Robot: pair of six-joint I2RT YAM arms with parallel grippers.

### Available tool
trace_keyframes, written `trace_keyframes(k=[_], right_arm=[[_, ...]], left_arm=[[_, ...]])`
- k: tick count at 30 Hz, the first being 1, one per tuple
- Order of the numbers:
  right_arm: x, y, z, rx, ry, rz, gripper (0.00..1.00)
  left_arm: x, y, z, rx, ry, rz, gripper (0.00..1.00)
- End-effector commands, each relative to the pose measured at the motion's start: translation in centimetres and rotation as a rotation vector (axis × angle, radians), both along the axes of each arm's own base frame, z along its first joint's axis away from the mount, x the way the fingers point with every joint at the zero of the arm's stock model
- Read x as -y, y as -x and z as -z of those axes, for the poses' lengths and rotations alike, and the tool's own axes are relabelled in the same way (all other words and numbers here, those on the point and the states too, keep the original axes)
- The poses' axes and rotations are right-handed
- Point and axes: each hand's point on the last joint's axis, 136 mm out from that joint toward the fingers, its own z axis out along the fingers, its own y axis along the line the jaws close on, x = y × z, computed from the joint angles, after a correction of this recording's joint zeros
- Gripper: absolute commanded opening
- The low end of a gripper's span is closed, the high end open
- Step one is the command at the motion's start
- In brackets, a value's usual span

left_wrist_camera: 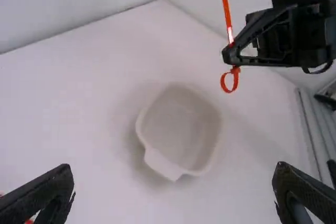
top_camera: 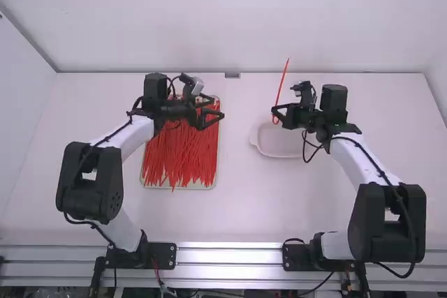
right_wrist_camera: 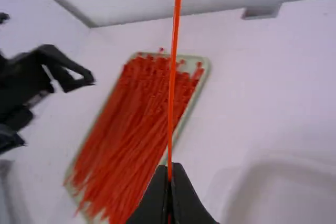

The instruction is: Fasten the cable tie

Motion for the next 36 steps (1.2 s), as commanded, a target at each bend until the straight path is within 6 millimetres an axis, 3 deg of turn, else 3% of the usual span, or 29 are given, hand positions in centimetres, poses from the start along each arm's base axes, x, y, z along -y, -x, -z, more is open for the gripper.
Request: trace_keyframes(k=[1, 12, 21, 30, 36], right_arm=[[0.8, -0.8, 1.1, 0.026, 0.118, 0.075, 0.00], [2.8, 0.4, 6.9, -0.066, 0.259, 0.258, 0.00], [3.0, 0.6, 8.6, -0.042, 0.275, 0.283, 0.00], [4.1, -0.5, 13.6, -0.128, 0.259, 0.318, 0.00], [3.9, -0.3, 15.0, -0.157, 0.272, 0.315, 0.00]], left_arm=[[-1.0, -0.6, -0.6, 0.030, -0.003, -0.012, 0.99], [-0.9, 0.4, -0.1, -0.041, 0.014, 0.015, 0.99], [-0.8, 0.8, -0.1, -0.058, 0.025, 0.029, 0.99], [-0.8, 0.9, 0.0, -0.065, 0.025, 0.029, 0.99], [-0.8, 0.9, 0.0, -0.067, 0.025, 0.029, 0.99]])
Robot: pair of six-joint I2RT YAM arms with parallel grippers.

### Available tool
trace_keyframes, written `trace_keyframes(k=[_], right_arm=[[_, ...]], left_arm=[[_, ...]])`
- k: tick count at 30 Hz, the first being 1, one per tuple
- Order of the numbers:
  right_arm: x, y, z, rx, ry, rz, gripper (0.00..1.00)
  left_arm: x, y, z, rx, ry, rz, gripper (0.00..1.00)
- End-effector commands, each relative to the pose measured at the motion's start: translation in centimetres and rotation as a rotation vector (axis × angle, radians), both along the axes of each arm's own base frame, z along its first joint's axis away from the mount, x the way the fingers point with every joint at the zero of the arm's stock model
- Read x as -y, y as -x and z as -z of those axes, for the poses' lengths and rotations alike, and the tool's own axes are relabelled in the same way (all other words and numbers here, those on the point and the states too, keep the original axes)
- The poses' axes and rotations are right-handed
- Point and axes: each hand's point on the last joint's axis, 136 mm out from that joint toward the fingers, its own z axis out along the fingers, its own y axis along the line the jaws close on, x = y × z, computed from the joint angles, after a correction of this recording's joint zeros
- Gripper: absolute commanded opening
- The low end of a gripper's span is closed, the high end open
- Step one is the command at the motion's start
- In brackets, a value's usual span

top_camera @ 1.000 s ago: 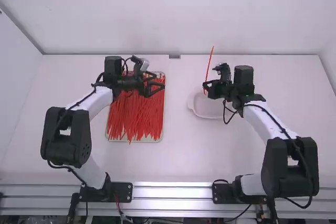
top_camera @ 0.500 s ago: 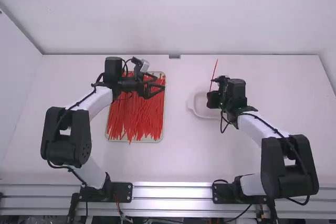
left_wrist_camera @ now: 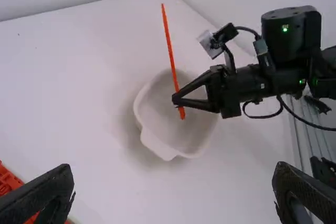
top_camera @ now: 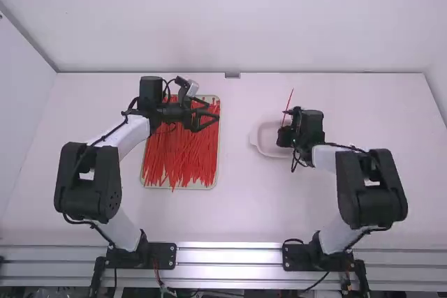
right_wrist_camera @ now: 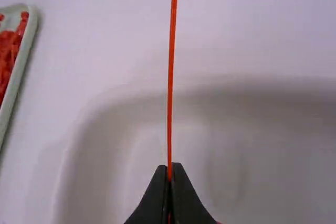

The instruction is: Fasten the cable tie

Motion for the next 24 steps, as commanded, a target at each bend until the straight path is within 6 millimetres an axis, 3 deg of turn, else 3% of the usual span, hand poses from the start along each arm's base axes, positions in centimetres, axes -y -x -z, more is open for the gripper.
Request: trace_keyframes(k=[1, 3, 4, 12, 24], right_arm=[[0.1, 0.1, 0.4, -0.009, 0.001, 0.013, 0.00], [0.1, -0.1, 0.2, -0.003, -0.007, 0.020, 0.00], [0.1, -0.1, 0.2, -0.001, -0.008, 0.020, 0.99], [0.7, -0.7, -0.6, 0.009, -0.023, 0.043, 1.00], [0.4, 0.6, -2.6, -0.044, -0.026, 0.020, 1.00]], left_arm=[[0.1, -0.1, -0.9, 0.028, 0.014, 0.021, 0.99], [0.1, -0.1, -0.9, 0.028, 0.014, 0.021, 0.99], [0.1, -0.1, -0.9, 0.028, 0.014, 0.021, 0.99], [0.1, 0.0, -0.7, 0.014, 0.011, 0.017, 0.99], [-0.5, 0.3, -0.6, -0.005, -0.016, -0.005, 0.99]])
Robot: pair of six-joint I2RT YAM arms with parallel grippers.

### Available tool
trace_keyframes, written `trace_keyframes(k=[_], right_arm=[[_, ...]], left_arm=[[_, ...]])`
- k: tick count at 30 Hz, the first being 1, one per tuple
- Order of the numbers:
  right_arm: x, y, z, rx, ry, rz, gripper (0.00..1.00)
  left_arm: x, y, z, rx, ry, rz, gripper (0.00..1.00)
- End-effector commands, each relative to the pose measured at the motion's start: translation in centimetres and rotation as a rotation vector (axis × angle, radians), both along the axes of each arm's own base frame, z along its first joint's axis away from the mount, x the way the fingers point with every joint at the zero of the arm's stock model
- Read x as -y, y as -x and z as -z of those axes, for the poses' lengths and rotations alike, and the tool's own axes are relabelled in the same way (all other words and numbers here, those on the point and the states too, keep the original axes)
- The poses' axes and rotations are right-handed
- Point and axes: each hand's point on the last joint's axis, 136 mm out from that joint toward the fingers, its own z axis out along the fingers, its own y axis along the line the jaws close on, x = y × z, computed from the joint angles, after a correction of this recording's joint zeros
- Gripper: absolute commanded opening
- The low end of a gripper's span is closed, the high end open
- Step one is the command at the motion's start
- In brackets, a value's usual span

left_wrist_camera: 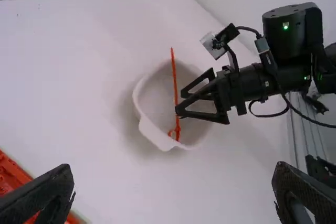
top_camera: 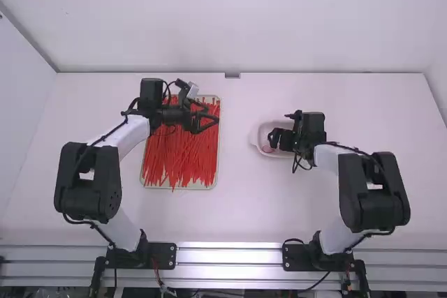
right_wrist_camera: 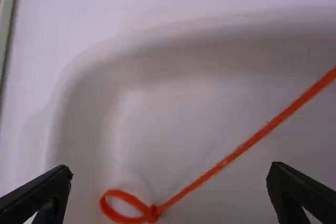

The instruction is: Fasten the cable tie

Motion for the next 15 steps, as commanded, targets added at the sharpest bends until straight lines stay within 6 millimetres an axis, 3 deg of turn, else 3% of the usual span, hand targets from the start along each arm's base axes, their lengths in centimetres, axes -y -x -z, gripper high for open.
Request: trace_keyframes(k=[1, 5, 15], right_arm=[[-0.2, -1.5, -3.6, 0.086, -0.011, -0.001, 1.00], [-0.2, -1.1, -5.3, 0.111, -0.010, -0.003, 1.00], [-0.4, 2.0, -8.4, 0.092, 0.039, 0.008, 0.99]], left_arm=[[-0.3, -0.1, -1.7, 0.067, -0.004, 0.010, 0.99], [-0.2, 1.0, -2.7, 0.106, -0.048, 0.018, 0.99], [-2.6, 3.0, -4.2, 0.051, -0.203, -0.125, 0.99]])
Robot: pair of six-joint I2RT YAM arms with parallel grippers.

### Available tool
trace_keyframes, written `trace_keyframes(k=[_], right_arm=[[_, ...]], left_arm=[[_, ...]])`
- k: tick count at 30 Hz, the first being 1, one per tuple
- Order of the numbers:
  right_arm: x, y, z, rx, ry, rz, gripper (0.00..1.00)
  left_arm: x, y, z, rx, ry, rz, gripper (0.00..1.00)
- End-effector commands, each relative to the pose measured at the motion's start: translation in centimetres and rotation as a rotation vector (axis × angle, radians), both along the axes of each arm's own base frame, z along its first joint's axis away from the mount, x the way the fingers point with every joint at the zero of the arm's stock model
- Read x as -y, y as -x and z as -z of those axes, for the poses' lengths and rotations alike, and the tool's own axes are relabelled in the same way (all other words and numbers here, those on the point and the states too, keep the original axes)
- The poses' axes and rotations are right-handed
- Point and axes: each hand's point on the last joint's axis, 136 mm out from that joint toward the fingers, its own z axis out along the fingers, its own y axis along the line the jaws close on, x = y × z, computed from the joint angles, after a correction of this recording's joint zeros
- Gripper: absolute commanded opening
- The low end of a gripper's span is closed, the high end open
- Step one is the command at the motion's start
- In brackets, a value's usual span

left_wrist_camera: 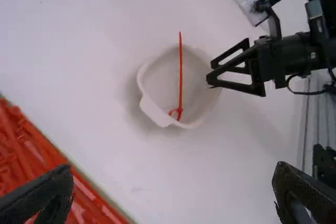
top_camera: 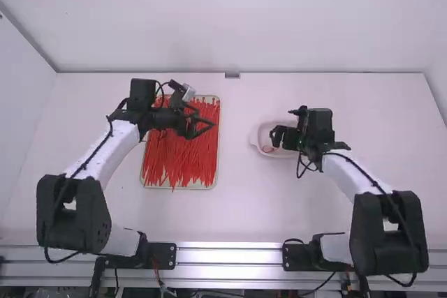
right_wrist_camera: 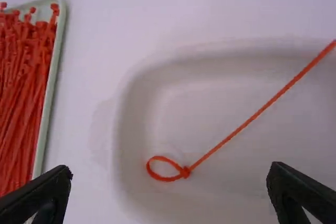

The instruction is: Fasten the cable tie

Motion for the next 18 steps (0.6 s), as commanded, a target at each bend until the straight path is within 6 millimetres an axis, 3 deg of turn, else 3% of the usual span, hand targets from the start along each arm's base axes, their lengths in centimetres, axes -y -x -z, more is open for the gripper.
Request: trace_keyframes(k=[1, 9, 18], right_arm=[[0.1, -0.2, -2.4, 0.054, 0.035, 0.025, 1.00], [-1.1, 1.9, -4.5, 0.080, 0.098, 0.021, 1.00], [-1.3, 3.6, -4.2, 0.055, 0.183, 0.034, 1.00]], left_arm=[[-1.0, -0.4, -0.9, 0.045, -0.066, -0.049, 0.99], [-1.4, 0.2, -0.6, 0.009, -0.086, -0.069, 0.99], [-1.4, 0.4, -0.5, -0.002, -0.087, -0.068, 0.99]])
